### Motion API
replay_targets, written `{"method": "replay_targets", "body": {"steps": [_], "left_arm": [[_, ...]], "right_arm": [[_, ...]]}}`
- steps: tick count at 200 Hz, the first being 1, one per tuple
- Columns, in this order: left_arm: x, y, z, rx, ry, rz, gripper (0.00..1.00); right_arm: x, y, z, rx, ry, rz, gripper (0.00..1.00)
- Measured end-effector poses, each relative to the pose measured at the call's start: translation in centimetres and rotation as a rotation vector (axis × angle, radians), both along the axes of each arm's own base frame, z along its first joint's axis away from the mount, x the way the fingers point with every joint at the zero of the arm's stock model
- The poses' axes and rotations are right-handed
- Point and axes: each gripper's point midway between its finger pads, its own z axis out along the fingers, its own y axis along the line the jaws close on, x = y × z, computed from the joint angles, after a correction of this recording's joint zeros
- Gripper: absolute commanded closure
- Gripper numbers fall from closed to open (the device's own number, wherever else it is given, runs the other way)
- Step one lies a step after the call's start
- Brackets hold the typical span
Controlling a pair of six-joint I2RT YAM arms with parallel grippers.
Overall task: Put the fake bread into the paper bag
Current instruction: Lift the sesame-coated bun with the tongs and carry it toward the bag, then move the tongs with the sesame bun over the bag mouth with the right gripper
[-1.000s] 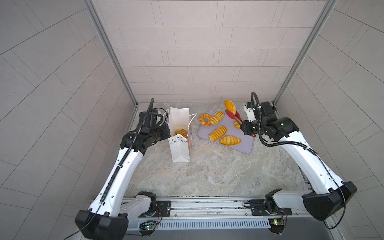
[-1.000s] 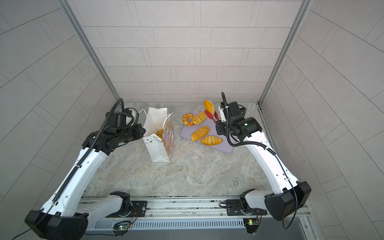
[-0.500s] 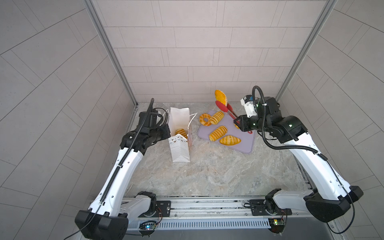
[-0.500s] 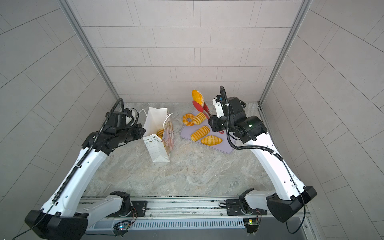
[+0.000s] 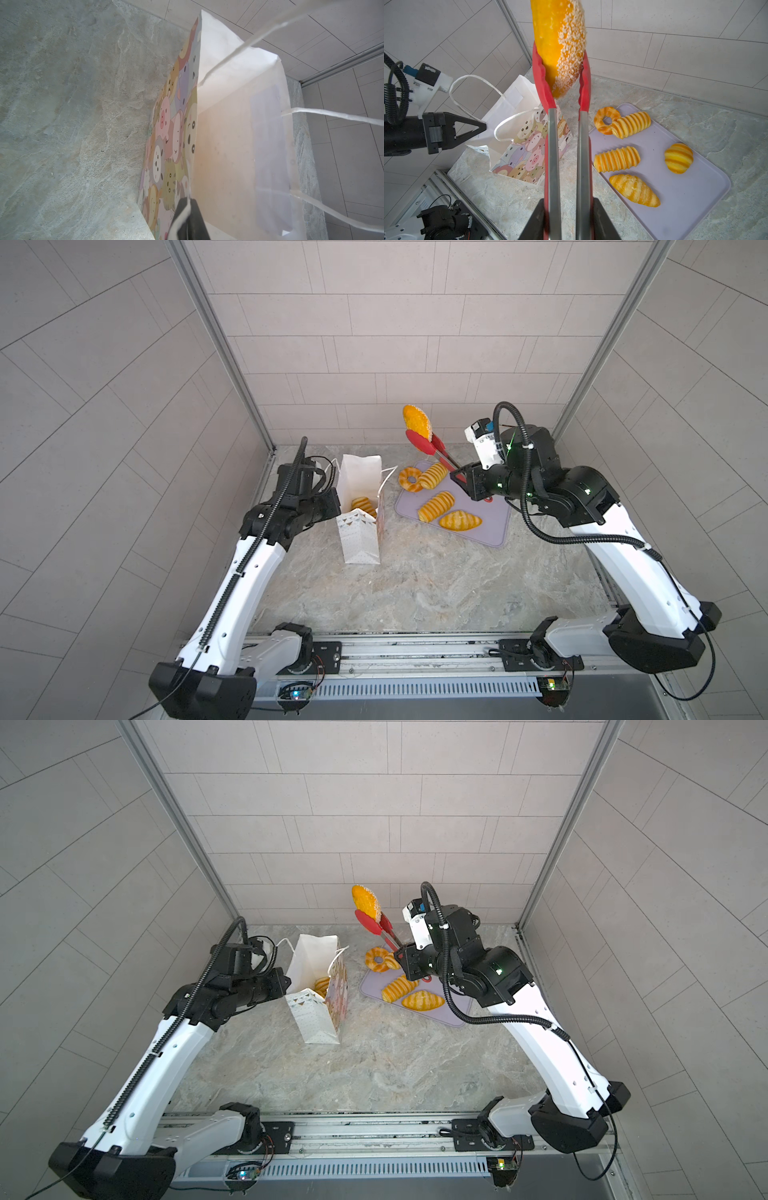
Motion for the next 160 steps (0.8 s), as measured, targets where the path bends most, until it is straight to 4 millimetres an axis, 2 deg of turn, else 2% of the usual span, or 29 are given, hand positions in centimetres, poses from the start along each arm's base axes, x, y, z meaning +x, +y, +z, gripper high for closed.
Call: {"method": "replay_targets", "body": {"steps": [38, 72, 115, 160], "left_arm": [[0.0, 0.0, 0.0, 0.000, 0.001, 0.000, 0.93], [0.0, 0.0, 0.0, 0.000, 0.001, 0.001, 0.93], [0.0, 0.0, 0.0, 0.000, 0.001, 0.001, 0.93], [-0.1, 0.0, 0.0, 0.000, -0.001, 0.001, 0.93]], "right_arm": [[-0.5, 1.5, 1.3, 0.001, -0.025, 0.035, 0.68], [-1.4, 3.8, 2.4, 0.007, -0.049, 0.090, 0.68], [-1.9, 6.9, 1.3, -0.019, -0.033, 0.150, 0.68], [-2.0, 9.2, -0.1, -0.054, -0.016, 0.179, 0.68]]}}
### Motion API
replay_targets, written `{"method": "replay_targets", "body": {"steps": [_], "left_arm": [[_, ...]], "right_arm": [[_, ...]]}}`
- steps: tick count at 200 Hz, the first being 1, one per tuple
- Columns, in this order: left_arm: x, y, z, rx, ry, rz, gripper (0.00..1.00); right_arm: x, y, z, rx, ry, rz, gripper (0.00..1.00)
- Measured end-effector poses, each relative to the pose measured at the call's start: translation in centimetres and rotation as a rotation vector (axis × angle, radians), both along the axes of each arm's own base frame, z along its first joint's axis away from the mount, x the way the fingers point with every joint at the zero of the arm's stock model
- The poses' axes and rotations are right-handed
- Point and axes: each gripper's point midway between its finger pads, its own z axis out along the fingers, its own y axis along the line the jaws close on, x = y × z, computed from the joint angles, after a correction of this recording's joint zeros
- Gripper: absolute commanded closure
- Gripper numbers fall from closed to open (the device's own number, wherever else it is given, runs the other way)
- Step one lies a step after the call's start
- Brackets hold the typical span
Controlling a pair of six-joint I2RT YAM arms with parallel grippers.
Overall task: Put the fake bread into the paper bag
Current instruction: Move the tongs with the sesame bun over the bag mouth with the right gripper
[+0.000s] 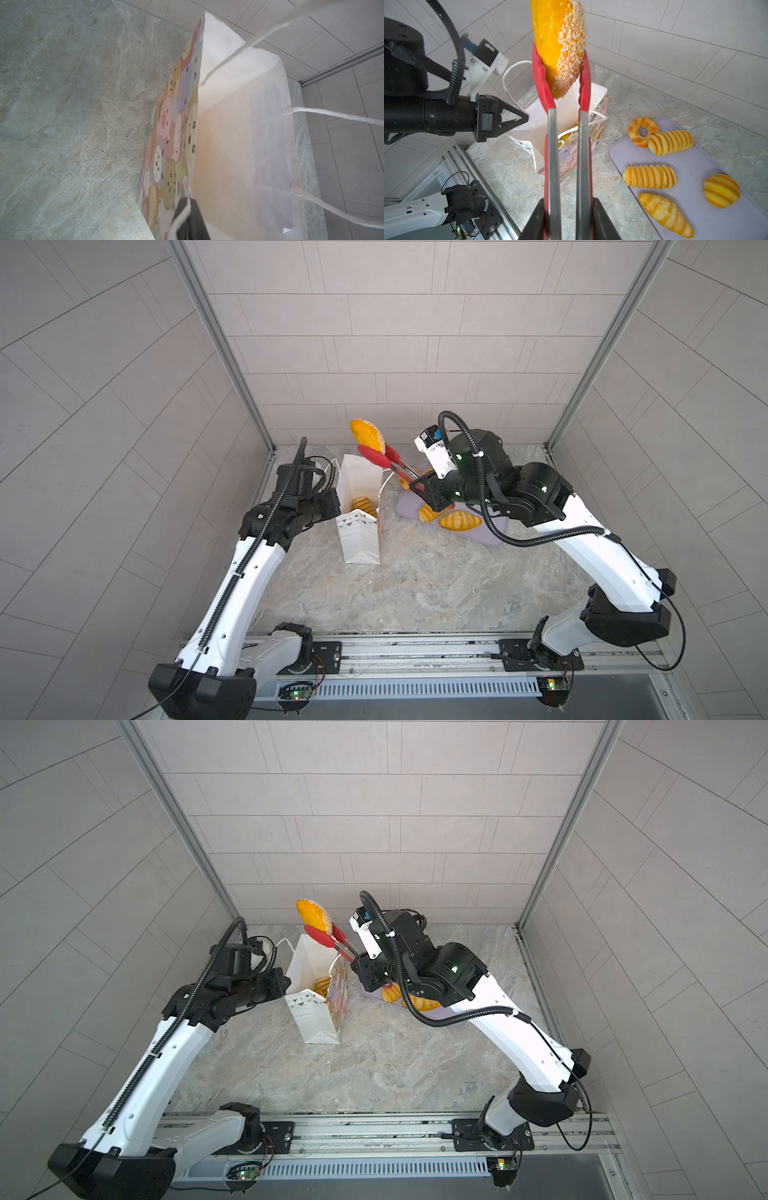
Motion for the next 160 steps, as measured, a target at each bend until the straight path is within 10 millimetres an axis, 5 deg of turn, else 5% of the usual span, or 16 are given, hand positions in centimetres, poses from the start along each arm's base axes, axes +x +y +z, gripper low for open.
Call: {"method": "replay_targets", "body": {"steps": [89, 160], "left_arm": [[-0.1, 0.0, 0.1, -0.003, -0.002, 0.002, 0.93], [-0.1, 0.0, -0.1, -0.004, 0.003, 0.005, 0.93]], "right_arm": [[0.3, 2.4, -2.2, -0.055, 0.020, 0.018, 0.68], [0.5, 2.5, -4.1, -0.098, 0.043, 0.010, 0.69]]}}
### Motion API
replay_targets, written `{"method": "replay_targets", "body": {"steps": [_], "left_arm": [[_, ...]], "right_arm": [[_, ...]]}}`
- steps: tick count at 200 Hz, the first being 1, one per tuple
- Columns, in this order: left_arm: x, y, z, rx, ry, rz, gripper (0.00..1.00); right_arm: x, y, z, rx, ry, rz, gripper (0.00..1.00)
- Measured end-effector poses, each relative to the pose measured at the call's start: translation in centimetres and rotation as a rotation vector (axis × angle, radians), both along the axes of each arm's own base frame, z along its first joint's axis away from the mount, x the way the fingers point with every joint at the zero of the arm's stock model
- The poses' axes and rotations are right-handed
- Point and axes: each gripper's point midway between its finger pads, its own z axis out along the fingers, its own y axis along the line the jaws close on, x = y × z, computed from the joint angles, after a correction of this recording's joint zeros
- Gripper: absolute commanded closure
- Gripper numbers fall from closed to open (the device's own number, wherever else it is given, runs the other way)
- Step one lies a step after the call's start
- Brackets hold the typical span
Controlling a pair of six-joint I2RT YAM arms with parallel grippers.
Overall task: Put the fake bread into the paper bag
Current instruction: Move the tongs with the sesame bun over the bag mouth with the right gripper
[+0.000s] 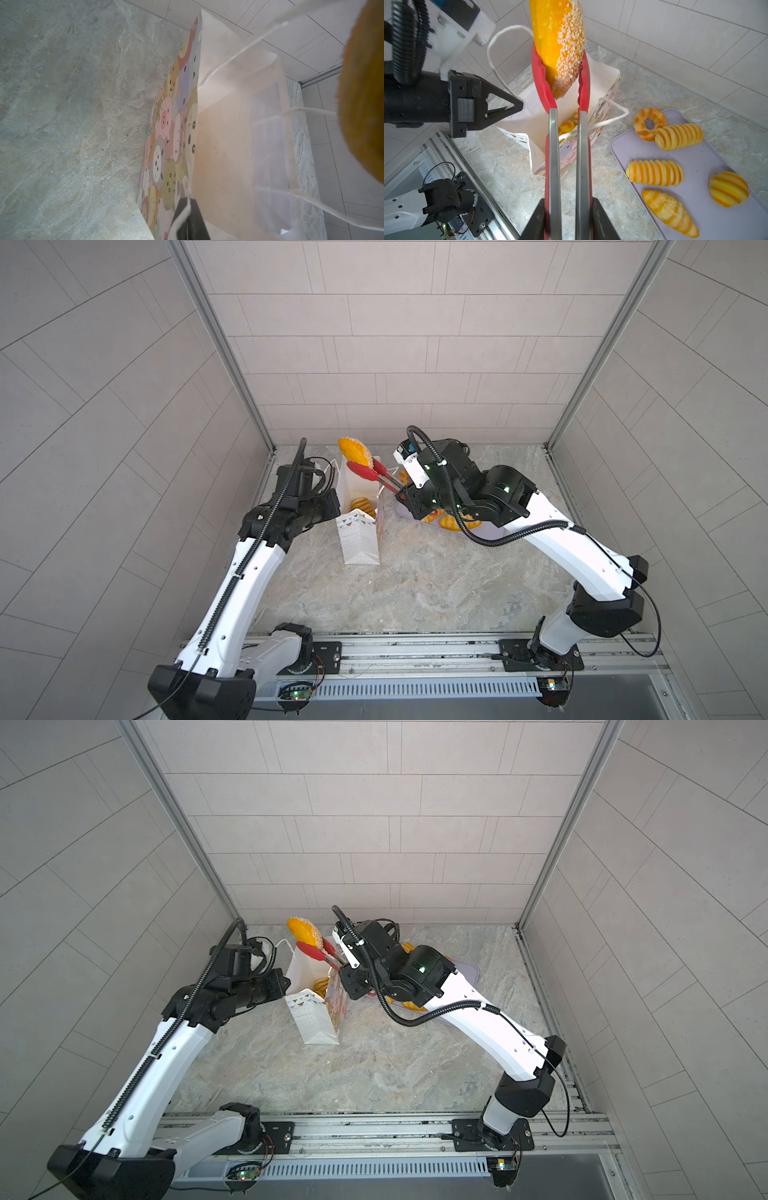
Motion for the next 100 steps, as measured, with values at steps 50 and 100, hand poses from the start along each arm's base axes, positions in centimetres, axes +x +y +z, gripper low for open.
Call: {"method": "replay_targets", "body": {"steps": [50, 100], "left_arm": [[0.0, 0.0, 0.0, 0.000, 0.000, 0.000, 0.93], [0.0, 0.0, 0.0, 0.000, 0.000, 0.000, 0.93]], "right_arm": [[0.0, -0.3, -3.2, -0.070, 0.044, -0.007, 0.69], [0.1, -0.8, -4.0, -0.103, 0.039, -0.020, 0.68]]}}
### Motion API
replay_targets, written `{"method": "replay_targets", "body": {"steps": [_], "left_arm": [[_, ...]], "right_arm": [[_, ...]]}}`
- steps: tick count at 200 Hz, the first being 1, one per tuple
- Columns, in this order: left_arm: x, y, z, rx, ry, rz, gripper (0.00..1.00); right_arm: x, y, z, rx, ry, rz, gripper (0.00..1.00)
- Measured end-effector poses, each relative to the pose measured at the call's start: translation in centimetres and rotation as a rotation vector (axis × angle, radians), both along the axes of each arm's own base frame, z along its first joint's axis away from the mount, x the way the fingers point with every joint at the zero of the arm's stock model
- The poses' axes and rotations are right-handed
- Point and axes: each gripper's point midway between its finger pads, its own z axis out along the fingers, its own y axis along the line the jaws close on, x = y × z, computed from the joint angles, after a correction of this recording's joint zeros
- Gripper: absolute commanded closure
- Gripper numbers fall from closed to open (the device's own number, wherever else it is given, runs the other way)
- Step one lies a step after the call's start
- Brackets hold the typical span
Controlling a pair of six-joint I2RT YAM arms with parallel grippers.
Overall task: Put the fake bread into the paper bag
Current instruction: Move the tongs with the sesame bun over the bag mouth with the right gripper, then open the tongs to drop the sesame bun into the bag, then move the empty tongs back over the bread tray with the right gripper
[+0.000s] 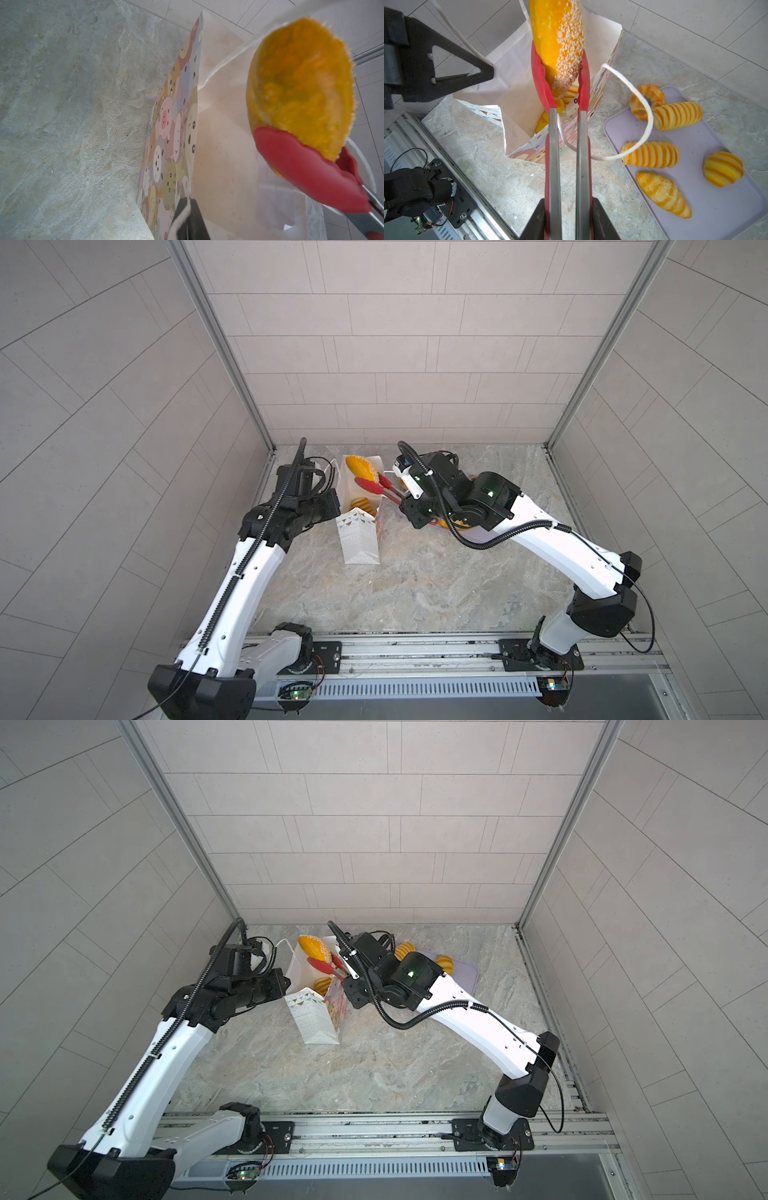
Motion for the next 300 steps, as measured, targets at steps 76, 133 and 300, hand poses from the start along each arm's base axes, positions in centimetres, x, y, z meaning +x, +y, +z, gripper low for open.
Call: {"method": "replay_targets", "body": {"steps": [76, 133, 300], "left_arm": [[0.0, 0.0, 0.0, 0.000, 0.000, 0.000, 0.93], [0.0, 0.0, 0.0, 0.000, 0.000, 0.000, 0.93], [0.0, 0.0, 0.0, 0.000, 0.000, 0.000, 0.93]], "right_arm": [[0.1, -0.7, 0.4, -0.015, -0.028, -0.011, 0.58], [0.1, -0.7, 0.5, -0.015, -0.031, -0.011, 0.51], [0.1, -0.6, 3.1, 0.042, -0.074, -0.011, 0.53]]}}
